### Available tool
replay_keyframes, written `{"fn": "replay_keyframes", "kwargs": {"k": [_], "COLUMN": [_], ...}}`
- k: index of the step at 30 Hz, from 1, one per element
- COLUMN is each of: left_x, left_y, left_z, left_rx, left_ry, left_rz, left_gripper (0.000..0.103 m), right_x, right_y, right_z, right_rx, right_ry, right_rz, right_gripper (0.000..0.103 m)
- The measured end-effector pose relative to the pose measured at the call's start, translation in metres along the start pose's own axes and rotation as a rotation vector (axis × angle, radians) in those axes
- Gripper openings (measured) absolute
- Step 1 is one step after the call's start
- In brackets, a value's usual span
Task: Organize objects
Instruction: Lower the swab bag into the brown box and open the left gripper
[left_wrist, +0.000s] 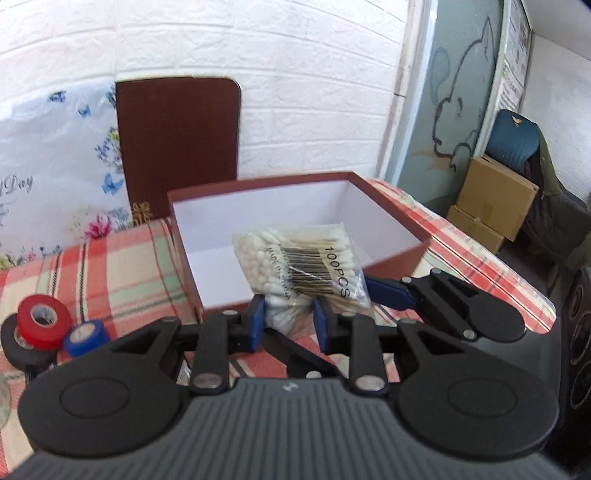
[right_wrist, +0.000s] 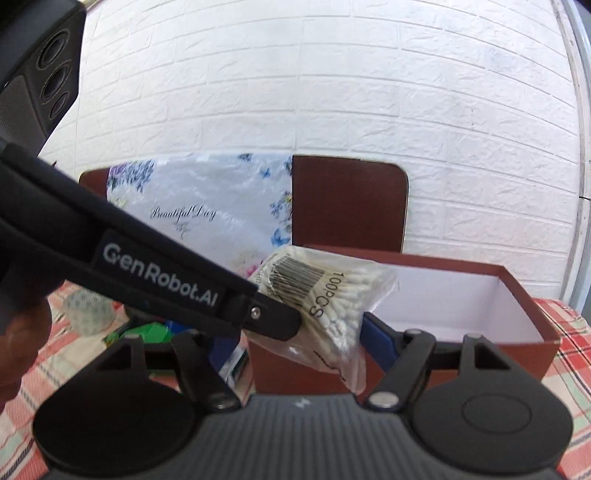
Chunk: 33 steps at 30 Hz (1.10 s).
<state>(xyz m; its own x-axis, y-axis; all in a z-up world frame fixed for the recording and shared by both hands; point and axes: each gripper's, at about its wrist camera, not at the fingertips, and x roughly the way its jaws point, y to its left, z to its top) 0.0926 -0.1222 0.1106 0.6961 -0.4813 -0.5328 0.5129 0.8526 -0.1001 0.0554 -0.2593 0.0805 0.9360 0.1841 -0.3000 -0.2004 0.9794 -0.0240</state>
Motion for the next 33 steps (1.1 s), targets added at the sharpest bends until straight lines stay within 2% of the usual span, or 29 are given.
{"fn": "replay_keyframes", "kwargs": {"k": [3, 7, 11, 16, 24, 30, 31, 32, 33], "left_x": [0.0, -0.001, 0.003, 0.016, 0.047, 0.094, 0.099, 0.105, 0.108], "left_y": [0.005, 0.019, 0.021, 0.018, -0.002, -0.017, -0.018, -0.019, -0.018], "left_z": [0.001, 0.002, 0.004, 0.007, 0.027, 0.042, 0.042, 0.042, 0.042], "left_rx": [-0.011, -0.06, -0.058, -0.046, 0.014, 0.049, 0.052, 0.045, 0.029], "left_ry": [-0.012, -0.009, -0.012, 0.0, -0.007, 0.025, 0.027, 0.039, 0.052], "left_rz": [0.061, 0.099, 0.119, 0.116, 0.032, -0.032, -0.022, -0.005, 0.014], "left_gripper": [0.031, 0.03, 0.031, 0.031, 0.031, 0.033, 0.034, 0.046, 0.051], "right_x": [0.013, 0.028, 0.04, 0.049, 0.044, 0.06, 0.065, 0.068, 0.072], "right_y": [-0.003, -0.001, 0.004, -0.008, -0.037, -0.077, -0.083, -0.087, -0.089], "right_z": [0.005, 0.009, 0.01, 0.007, 0.006, 0.005, 0.005, 0.004, 0.003], "right_rx": [-0.01, -0.03, -0.056, -0.016, 0.005, 0.078, 0.093, 0.102, 0.103], "right_ry": [-0.015, -0.009, -0.025, -0.025, -0.052, 0.0, 0.009, 0.02, 0.04], "right_rz": [0.033, 0.093, 0.107, 0.101, -0.014, -0.116, -0.121, -0.121, -0.12], "right_gripper": [0.072, 0.072, 0.072, 0.072, 0.072, 0.072, 0.072, 0.075, 0.081]}}
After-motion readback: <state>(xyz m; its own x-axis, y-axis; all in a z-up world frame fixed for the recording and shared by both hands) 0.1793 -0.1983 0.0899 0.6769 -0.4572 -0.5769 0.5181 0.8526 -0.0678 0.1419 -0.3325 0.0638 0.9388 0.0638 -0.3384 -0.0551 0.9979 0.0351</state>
